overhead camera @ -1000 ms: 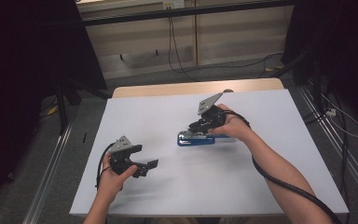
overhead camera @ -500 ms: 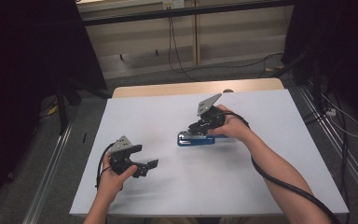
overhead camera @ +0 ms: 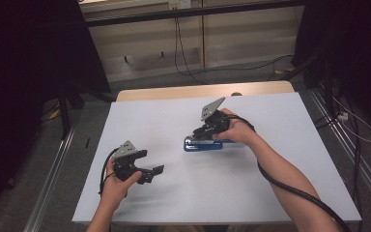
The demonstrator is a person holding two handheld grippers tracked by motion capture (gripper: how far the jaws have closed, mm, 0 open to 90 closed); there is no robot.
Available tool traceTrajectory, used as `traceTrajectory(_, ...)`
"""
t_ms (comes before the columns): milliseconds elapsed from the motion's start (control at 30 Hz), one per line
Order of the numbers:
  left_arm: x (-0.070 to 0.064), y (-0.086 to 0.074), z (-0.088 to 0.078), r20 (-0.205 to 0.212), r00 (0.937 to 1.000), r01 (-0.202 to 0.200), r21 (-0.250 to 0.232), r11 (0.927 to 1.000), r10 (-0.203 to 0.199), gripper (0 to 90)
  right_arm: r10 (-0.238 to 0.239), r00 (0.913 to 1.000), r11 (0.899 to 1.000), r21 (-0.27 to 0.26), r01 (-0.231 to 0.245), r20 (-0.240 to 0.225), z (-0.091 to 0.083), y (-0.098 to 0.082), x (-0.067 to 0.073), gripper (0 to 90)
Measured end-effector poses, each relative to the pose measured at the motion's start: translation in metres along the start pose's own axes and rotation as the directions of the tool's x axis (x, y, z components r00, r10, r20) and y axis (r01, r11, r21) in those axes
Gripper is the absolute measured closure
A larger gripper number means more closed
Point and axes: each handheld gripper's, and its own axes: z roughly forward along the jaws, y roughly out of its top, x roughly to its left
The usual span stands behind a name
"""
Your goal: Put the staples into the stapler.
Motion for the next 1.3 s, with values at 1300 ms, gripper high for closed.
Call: traceTrajectory(1300,0.002,-0.002,0.0,-0.001,0.9999,0.012,-0.005,0.9999,-0.012,4.7,-0.042,0.9983,0.999,0.028,0.043,-0.04,0.013,0.0,-0.007,79.5)
